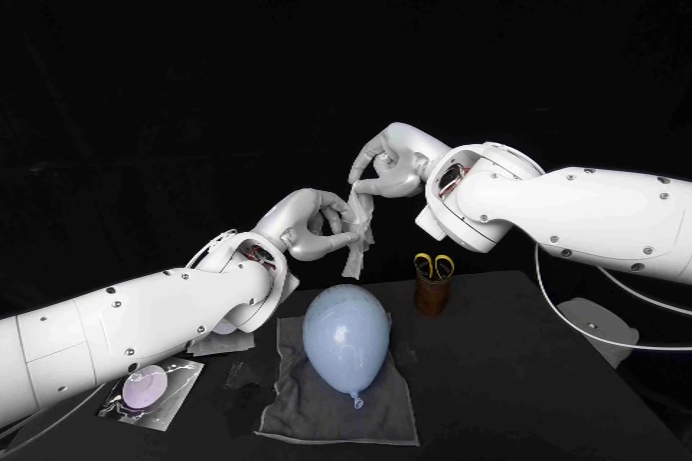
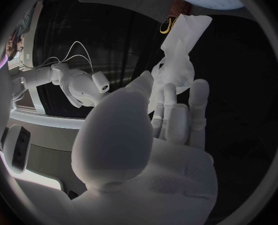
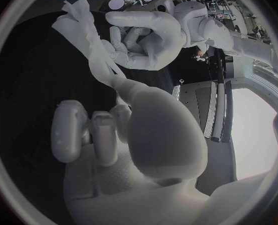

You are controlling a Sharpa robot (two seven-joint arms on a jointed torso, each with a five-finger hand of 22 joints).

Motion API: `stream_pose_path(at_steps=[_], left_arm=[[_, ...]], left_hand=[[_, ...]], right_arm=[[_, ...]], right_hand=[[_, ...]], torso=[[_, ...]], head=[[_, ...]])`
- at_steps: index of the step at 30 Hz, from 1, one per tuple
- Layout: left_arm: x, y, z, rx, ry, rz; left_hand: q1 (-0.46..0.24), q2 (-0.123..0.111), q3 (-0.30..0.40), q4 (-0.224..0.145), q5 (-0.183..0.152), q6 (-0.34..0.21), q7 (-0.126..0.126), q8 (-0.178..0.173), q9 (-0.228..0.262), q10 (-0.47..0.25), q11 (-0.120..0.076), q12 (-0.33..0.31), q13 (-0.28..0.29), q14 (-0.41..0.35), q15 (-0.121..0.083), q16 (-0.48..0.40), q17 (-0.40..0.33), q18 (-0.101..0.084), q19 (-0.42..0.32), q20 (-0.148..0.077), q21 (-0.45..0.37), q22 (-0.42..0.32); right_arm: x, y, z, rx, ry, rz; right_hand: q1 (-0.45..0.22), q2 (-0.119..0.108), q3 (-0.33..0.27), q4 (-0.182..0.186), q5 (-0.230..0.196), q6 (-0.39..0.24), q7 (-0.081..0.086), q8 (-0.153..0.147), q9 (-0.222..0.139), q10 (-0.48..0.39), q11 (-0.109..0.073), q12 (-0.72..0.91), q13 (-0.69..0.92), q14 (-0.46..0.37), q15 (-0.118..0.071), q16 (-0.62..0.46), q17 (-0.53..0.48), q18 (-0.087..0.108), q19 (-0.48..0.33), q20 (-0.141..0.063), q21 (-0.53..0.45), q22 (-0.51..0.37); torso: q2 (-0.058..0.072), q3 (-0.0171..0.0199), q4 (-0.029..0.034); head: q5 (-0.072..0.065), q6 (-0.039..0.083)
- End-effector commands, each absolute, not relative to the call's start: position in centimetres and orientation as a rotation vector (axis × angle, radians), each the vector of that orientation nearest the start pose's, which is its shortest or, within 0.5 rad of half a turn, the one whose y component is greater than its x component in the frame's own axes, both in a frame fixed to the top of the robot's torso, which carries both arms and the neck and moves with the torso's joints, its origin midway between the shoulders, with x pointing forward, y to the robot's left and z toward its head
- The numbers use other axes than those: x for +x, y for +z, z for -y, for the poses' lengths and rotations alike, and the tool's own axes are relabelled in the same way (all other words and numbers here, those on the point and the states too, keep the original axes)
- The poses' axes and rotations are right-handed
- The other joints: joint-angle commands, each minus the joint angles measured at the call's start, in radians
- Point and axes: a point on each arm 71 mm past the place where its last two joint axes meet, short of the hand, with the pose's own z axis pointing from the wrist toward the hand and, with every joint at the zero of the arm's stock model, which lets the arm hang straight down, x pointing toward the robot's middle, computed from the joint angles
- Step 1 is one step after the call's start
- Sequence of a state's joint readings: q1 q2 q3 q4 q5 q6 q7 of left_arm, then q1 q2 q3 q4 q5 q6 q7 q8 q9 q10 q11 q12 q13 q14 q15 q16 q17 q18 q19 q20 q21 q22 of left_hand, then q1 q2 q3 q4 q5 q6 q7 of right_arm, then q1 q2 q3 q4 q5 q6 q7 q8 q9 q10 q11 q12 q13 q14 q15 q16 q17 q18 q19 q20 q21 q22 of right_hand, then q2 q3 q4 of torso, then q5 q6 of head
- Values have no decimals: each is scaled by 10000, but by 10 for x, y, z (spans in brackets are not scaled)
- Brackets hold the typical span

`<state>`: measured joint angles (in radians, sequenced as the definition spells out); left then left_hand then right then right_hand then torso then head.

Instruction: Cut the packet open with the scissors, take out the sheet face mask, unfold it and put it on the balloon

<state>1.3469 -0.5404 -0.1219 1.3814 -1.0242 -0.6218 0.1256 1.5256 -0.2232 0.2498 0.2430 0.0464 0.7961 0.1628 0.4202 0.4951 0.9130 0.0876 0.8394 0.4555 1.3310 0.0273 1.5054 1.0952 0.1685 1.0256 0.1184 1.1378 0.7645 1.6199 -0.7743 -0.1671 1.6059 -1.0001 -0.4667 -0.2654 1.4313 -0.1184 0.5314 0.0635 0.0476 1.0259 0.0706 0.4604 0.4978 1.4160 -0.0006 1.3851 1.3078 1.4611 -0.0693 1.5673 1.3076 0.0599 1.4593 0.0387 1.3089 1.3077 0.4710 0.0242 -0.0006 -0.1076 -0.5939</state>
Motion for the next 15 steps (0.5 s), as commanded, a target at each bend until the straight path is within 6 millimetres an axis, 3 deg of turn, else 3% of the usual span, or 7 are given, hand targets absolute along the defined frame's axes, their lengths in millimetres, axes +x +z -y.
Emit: stream_pose_path(at_steps=[1,7,15], left_arm=[[514,-122,-90,-795,-10470,-13380],[517,-123,-88,-998,-10299,-13390],[520,-123,-87,-1113,-10177,-13325]], left_hand=[[117,-26,-3,82,19,35,69,39,21,-11,78,49,19,29,56,56,31,-78,37,72,66,27],[398,113,67,75,21,82,62,224,92,13,58,211,65,112,44,81,163,-59,17,82,88,8],[498,133,87,82,20,87,49,309,122,37,44,299,88,202,32,108,310,-67,63,75,139,70]], right_arm=[[507,-25,159,1708,7842,-14852],[506,-25,158,1702,7897,-14887],[506,-26,156,1677,7955,-14910]], right_hand=[[-113,7,49,-12,17,-39,11,36,2,525,-47,54,1072,1097,20,35,2632,-113,264,16,47,1985],[-121,4,56,-16,18,-41,11,39,3,525,-46,52,1071,1097,21,35,2632,-112,262,17,41,1984],[-126,2,63,-21,17,-41,10,43,4,530,-46,60,1079,1097,21,35,2632,-111,262,17,40,1983]], torso=[[2,-1,0],[-1,-2,5],[-4,5,-1]], head=[[12,29],[8,63],[43,107]])
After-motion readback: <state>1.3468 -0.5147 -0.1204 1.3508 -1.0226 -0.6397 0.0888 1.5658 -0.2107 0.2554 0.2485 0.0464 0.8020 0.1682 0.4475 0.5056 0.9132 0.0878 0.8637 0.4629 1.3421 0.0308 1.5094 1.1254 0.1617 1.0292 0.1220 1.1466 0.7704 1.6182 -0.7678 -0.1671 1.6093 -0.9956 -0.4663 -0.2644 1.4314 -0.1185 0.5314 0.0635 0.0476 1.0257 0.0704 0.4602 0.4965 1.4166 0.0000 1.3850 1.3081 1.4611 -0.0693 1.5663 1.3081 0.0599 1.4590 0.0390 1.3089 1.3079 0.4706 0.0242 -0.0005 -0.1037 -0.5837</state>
